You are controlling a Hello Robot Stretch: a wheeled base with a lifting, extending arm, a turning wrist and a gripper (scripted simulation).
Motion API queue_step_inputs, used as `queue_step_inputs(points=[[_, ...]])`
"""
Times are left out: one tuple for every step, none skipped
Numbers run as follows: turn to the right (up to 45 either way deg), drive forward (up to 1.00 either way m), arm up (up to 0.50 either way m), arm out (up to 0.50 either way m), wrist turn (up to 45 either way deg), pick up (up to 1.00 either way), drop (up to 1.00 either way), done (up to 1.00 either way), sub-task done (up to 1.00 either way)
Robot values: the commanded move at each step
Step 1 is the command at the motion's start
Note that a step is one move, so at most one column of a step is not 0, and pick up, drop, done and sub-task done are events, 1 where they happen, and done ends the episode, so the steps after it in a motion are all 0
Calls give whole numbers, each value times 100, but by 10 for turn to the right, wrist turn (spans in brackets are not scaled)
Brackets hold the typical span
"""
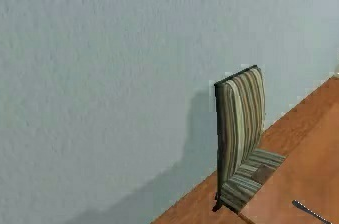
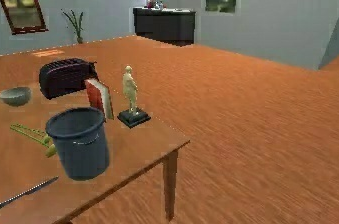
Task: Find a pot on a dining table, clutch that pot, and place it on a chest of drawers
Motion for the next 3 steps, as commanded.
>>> queue_step_inputs(points=[[-210, 0, 0, 0, 0, 0, 0, 0, 0], [0, 0, 50, 0, 0, 0, 0, 0, 0], [0, 0, 38, 0, 0, 0, 0, 0, 0]])
